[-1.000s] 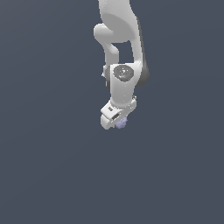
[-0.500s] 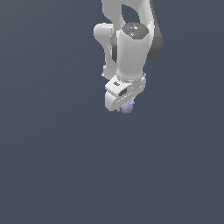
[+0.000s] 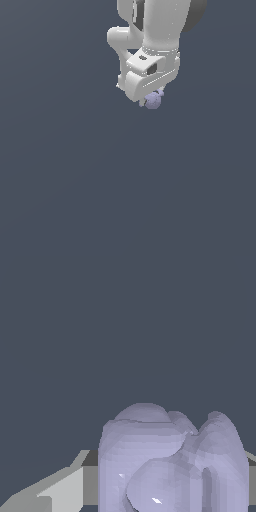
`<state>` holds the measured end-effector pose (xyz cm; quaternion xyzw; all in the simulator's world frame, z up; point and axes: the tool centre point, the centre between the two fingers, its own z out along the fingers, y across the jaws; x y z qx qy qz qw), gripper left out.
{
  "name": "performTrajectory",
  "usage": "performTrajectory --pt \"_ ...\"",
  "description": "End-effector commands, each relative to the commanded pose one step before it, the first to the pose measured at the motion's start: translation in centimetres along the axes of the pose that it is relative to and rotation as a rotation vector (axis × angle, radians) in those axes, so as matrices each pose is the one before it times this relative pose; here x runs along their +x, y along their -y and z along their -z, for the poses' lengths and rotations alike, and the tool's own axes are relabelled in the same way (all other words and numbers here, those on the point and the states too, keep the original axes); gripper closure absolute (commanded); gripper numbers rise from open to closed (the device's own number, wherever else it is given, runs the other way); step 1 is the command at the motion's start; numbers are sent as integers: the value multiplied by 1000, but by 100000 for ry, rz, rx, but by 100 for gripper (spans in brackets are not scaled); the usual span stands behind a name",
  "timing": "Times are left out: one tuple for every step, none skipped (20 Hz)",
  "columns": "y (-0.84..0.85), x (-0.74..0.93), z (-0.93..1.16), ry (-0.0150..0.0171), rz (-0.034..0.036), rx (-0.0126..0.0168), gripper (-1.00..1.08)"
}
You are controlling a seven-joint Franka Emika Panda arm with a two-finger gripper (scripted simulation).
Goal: Pick up the object and move it to a goal position.
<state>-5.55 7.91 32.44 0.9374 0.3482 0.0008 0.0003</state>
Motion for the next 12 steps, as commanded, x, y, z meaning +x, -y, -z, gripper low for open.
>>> performTrajectory --pt "392 38 1793 118 -66 120 108" --pt "119 40 581 0 0 0 108" --pt "105 39 523 0 0 0 108" --pt "69 24 465 3 -49 -1 108" --pt "79 35 409 0 0 0 108" --pt "67 32 353 0 0 0 108" --pt "55 29 298 0 0 0 108" --pt "23 12 243 4 -48 -5 108" --pt "34 20 188 0 0 0 108" --pt "24 15 134 0 0 0 108" --pt "14 9 80 0 0 0 108" --pt "5 3 27 0 0 0 108"
